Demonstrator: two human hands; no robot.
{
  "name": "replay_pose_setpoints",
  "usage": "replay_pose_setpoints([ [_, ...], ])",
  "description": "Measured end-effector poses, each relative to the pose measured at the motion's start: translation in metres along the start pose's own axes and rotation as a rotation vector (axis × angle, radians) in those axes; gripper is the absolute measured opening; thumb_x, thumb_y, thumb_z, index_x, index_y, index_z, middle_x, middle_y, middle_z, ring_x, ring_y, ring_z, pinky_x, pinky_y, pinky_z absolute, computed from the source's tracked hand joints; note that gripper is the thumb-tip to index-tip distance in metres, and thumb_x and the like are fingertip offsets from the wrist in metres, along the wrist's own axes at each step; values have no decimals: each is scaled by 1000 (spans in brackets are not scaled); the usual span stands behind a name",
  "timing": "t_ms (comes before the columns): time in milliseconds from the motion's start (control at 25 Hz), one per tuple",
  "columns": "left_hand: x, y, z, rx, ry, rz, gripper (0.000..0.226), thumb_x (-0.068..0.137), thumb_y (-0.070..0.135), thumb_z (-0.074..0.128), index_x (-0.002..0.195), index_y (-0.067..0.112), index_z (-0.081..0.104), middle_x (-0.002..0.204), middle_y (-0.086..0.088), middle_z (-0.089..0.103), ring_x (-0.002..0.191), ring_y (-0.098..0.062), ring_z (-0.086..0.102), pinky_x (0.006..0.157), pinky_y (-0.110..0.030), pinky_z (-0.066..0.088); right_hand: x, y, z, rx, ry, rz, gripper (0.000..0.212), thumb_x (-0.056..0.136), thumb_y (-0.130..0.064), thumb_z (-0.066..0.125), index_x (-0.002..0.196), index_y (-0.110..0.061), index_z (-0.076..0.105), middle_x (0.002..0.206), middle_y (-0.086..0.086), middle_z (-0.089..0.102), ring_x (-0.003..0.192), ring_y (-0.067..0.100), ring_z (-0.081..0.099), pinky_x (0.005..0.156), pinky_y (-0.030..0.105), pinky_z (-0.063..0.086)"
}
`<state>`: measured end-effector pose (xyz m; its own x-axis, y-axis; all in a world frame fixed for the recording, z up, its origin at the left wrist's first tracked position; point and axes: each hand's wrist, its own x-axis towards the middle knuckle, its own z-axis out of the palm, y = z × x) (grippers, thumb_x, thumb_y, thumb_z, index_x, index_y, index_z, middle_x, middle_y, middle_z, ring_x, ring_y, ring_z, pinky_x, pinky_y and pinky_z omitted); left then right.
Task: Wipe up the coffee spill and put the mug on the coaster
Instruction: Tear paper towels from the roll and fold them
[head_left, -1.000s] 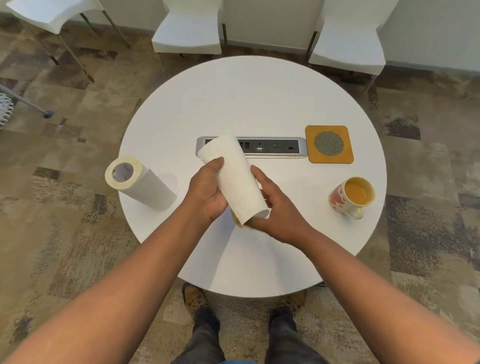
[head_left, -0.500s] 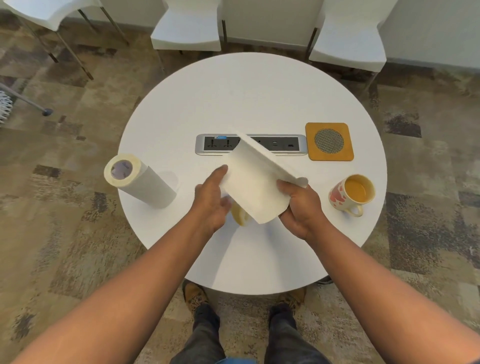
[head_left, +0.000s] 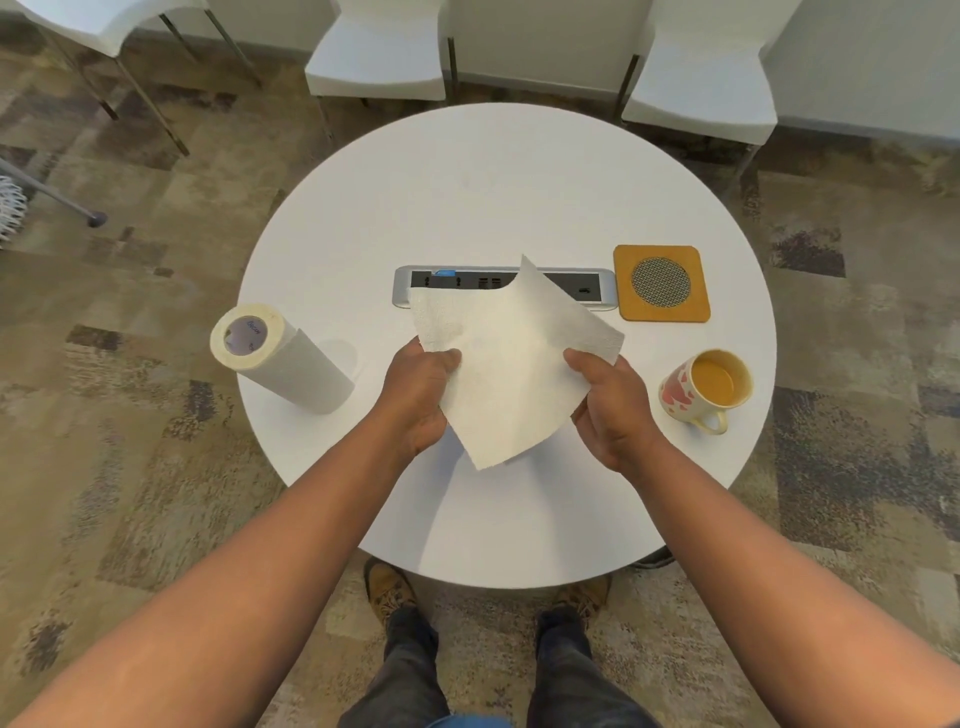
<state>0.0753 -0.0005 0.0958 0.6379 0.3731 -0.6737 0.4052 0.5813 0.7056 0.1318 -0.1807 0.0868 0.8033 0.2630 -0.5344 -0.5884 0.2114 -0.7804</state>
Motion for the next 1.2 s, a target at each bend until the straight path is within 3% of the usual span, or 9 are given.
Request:
replay_pose_setpoints([
  [80, 2, 1, -1, -72, -5, -24, 31, 97, -5, 48, 110, 15, 68, 109, -7, 77, 99, -28, 74, 85, -45, 61, -4, 3, 1, -266, -101, -113, 35, 101, -8, 51, 125, -32, 58, 129, -6, 65, 122, 17, 59, 95, 28, 50],
  [160, 5, 0, -3, -155, -13, -57, 24, 98, 4, 52, 116, 11, 67, 114, -13, 75, 105, -33, 72, 92, -51, 57, -7, 11, -1, -659, -313, -347, 49, 104, -9, 45, 145, -34, 43, 157, -10, 37, 145, 2, 31, 117, 20, 27],
  [240, 10, -1, -6, -200, -45, -95, 32, 98, 14, 52, 126, 6, 65, 122, -18, 72, 113, -37, 69, 101, -56, 52, -6, 21, -4, -981, -450, -564, 55, 104, -15, 42, 156, -24, 28, 167, -7, 12, 152, 1, 7, 122, 20, 7],
  [360, 12, -3, -9, -214, -130, -124, 46, 96, 25, 48, 134, 4, 60, 131, -21, 67, 122, -40, 63, 108, -57, 45, -7, 34, -5, -1215, -511, -682, 62, 103, -25, 40, 160, -19, 16, 169, -2, 1, 154, 11, -6, 124, 32, 4],
  [600, 11, -4, -9, -255, -248, -127, 56, 95, 32, 39, 140, 3, 57, 140, -21, 59, 128, -39, 57, 115, -53, 38, -14, 45, 1, -1434, -566, -826, 71, 98, -12, 48, 160, -14, 13, 169, 4, 3, 155, 19, -8, 124, 46, 10],
  [760, 8, -5, -8, -289, -290, -141, 60, 94, 31, 37, 143, 0, 53, 136, -22, 56, 123, -39, 55, 118, -54, 33, -17, 50, 6, -1488, -574, -843, 69, 98, -15, 47, 159, -14, 14, 169, 4, 4, 155, 20, -8, 124, 46, 10],
  [960, 10, -8, -10, -317, -301, -120, 62, 95, 37, 35, 145, 4, 53, 151, -23, 49, 127, -39, 53, 120, -54, 31, -16, 52, 5, -1519, -589, -822, 72, 95, -13, 47, 160, -14, 14, 169, 2, 5, 155, 19, -8, 124, 46, 9],
  [1200, 10, -9, -12, -324, -327, -101, 60, 95, 42, 41, 143, 9, 55, 144, -20, 57, 124, -39, 57, 116, -54, 37, -17, 53, 5, -1534, -590, -811, 71, 98, -16, 47, 160, -16, 12, 169, 1, 3, 155, 18, -10, 125, 44, 5],
])
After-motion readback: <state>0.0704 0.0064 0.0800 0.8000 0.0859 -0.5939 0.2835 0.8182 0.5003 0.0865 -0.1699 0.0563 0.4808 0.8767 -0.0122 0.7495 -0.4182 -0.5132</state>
